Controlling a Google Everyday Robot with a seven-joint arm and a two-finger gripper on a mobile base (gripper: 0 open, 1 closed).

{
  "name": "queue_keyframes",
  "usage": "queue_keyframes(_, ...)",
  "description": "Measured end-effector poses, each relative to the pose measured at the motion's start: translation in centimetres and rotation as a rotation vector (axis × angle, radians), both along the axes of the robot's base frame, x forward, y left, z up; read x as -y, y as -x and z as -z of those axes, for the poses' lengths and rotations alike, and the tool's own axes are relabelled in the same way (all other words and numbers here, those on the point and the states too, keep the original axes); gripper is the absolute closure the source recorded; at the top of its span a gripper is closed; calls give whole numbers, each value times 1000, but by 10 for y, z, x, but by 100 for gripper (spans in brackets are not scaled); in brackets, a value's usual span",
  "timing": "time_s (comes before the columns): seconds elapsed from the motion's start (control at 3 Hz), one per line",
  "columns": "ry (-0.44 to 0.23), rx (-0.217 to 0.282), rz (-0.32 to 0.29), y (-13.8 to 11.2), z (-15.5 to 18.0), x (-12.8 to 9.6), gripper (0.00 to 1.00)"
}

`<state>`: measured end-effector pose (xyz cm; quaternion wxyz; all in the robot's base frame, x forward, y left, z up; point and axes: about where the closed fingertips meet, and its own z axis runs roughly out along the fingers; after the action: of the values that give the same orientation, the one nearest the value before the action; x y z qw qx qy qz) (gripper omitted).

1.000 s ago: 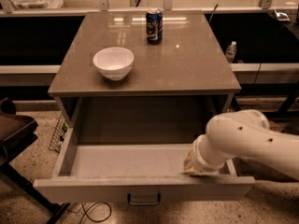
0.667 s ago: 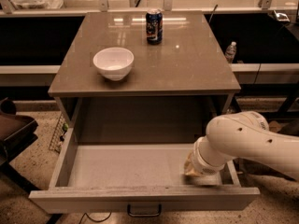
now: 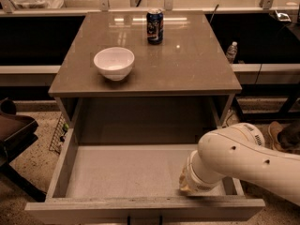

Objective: Open top drawer

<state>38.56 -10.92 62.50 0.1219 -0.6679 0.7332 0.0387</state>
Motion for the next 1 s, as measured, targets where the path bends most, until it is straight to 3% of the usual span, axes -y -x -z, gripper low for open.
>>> queue_keyframes(0.33, 1, 2, -1, 0, -1, 0, 82)
queue_keyframes(1.0, 4, 7, -3, 0, -3, 0, 36)
